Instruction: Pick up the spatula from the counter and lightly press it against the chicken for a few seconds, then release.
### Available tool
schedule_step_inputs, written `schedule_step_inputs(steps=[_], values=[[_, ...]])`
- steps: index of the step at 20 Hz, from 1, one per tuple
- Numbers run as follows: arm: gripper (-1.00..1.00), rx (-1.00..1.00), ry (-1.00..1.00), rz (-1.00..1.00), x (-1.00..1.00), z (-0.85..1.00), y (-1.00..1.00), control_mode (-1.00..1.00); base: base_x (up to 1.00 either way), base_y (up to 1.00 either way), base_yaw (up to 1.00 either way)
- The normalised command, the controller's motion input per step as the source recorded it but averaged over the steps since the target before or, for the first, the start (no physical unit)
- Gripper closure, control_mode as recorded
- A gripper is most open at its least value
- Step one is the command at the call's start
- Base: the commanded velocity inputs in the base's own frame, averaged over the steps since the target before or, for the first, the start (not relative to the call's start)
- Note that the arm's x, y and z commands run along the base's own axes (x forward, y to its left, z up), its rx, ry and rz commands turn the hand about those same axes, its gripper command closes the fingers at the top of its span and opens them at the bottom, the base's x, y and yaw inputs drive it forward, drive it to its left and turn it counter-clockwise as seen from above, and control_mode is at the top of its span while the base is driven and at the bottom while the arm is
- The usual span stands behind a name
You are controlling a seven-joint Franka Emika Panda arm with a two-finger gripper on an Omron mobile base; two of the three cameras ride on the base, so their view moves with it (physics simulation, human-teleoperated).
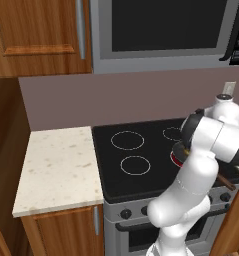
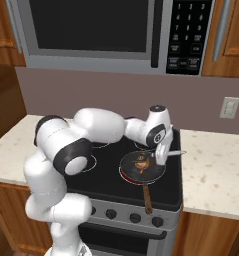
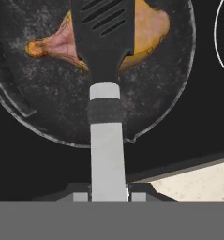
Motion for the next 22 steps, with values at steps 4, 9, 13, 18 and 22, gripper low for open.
schedule_step_inputs(steps=[4, 9, 13, 18, 22], values=[[1.0, 0.0, 0.03, 0.0, 0.14, -0.16, -0.17, -1.0, 0.0, 0.0, 0.0], [1.0, 0.0, 0.03, 0.0, 0.0, -0.15, -0.14, -1.0, 0.0, 0.0, 0.0], [1.0, 0.0, 0.0, 0.0, 0.0, -0.12, -0.08, -1.0, 0.0, 0.0, 0.0], [1.0, 0.0, 0.0, 0.01, 0.0, -0.09, -0.01, -1.0, 0.0, 0.0, 0.0], [1.0, 0.0, 0.0, 0.01, 0.0, -0.15, 0.0, -1.0, 0.0, 0.0, 0.0]])
